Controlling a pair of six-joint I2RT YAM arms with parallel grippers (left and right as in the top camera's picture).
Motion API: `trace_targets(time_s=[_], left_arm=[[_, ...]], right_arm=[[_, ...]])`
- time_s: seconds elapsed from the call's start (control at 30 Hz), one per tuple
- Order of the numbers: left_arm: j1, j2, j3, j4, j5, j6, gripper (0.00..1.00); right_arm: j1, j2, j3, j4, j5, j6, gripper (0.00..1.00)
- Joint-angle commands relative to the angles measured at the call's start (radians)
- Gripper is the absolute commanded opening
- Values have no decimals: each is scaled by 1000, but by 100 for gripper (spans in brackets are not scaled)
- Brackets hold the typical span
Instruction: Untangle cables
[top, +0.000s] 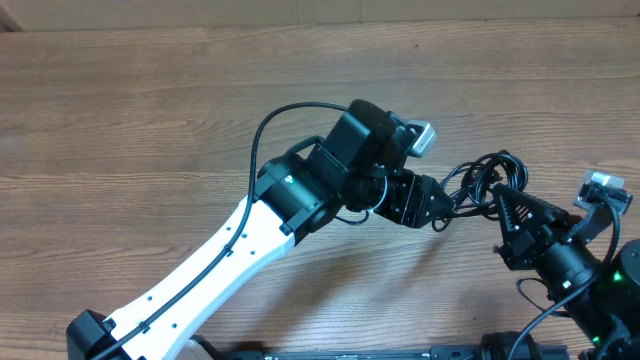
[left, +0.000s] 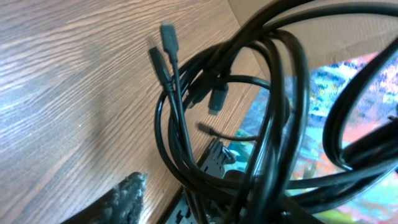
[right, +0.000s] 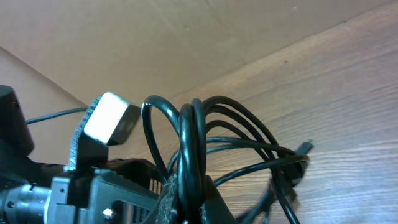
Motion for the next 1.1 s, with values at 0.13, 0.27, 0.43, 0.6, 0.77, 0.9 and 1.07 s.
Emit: trace_targets(time_s=[0.13,0.27,0.43,0.6,0.77,0.9,1.07], left_arm=[[-31,9,25,0,-20,48,38],[-31,9,25,-6,-21,53,4],[-28,9,25,-67,-56,102,4],[-11,9,25,-142,-121,104,4],[3,9,25,-151,-133,105,4],[18,9,25,-195,-167,105,4],[24,9,25,-224,-208,105,4]], right_arm=[[-3,-3,18,26,-72,5,4],[-3,-3,18,25,-75,5,4],[-3,-3,18,25,-73,4,4],[-3,-3,18,3,-43,4,4],[-3,-3,18,-11,3,3,4],[-3,-3,18,-37,40,0,4],[-3,-3,18,-54,72,0,4]])
